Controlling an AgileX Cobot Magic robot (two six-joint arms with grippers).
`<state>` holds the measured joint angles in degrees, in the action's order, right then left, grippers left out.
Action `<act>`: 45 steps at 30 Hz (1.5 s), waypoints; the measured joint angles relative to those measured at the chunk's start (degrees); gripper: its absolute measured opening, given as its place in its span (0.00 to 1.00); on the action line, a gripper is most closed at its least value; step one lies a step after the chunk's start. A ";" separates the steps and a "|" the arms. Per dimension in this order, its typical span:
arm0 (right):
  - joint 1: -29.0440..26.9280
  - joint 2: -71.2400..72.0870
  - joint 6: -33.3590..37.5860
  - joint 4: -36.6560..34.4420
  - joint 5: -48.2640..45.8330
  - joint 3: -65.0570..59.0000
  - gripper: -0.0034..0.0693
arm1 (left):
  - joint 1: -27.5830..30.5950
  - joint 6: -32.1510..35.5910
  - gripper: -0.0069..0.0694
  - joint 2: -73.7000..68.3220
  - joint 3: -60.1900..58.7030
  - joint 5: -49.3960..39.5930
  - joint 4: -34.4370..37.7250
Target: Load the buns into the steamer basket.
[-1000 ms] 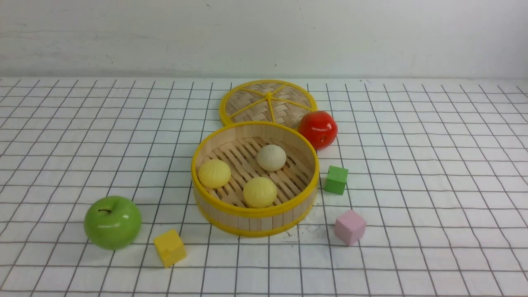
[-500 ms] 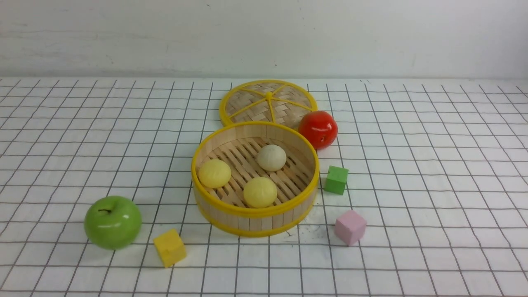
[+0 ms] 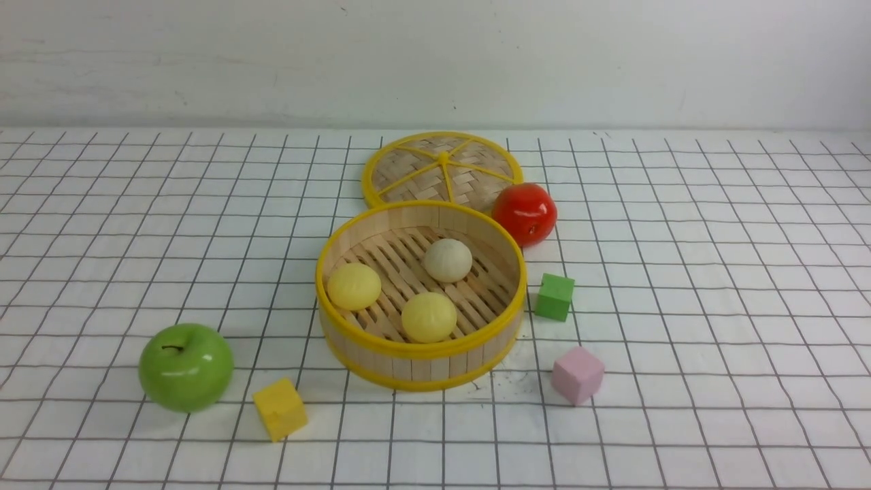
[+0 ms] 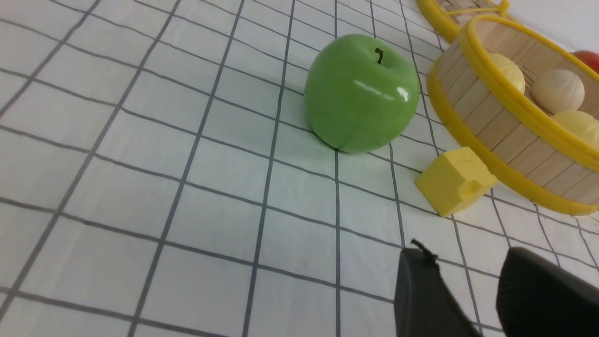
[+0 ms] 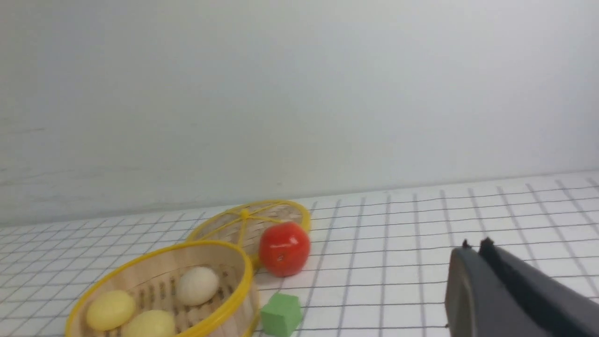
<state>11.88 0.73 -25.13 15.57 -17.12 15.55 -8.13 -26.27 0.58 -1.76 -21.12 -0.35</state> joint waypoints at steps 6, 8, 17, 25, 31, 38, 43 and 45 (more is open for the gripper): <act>-9.36 0.00 0.00 0.00 0.83 -2.39 0.06 | 0.00 0.00 0.40 0.00 0.00 0.00 0.00; -11.28 0.00 0.00 0.00 1.22 -4.79 0.06 | 0.00 0.00 0.40 0.00 0.00 0.00 0.00; -15.00 0.00 -0.19 -0.12 -5.01 -16.81 0.07 | 0.00 0.00 0.40 0.00 0.00 0.00 0.00; -15.30 0.00 -0.45 0.23 -5.36 -16.75 0.09 | 0.00 0.00 0.40 0.00 0.00 0.00 0.00; -15.30 0.00 -0.45 0.23 -5.36 -16.75 0.10 | 0.00 0.00 0.40 0.00 0.00 0.00 0.00; -15.30 0.00 -0.45 0.23 -5.36 -16.75 0.11 | 0.00 0.00 0.40 0.00 0.00 0.00 0.00; -13.59 0.00 -0.45 0.23 -5.38 -16.75 0.11 | 0.00 0.00 0.40 0.00 0.00 0.00 0.00; -9.86 0.00 -0.45 0.28 -5.38 -16.75 0.12 | 0.00 0.00 0.40 0.00 0.00 0.00 0.00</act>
<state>2.02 0.73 -25.58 15.86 -22.50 -1.20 -8.13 -26.27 0.58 -1.76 -21.12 -0.35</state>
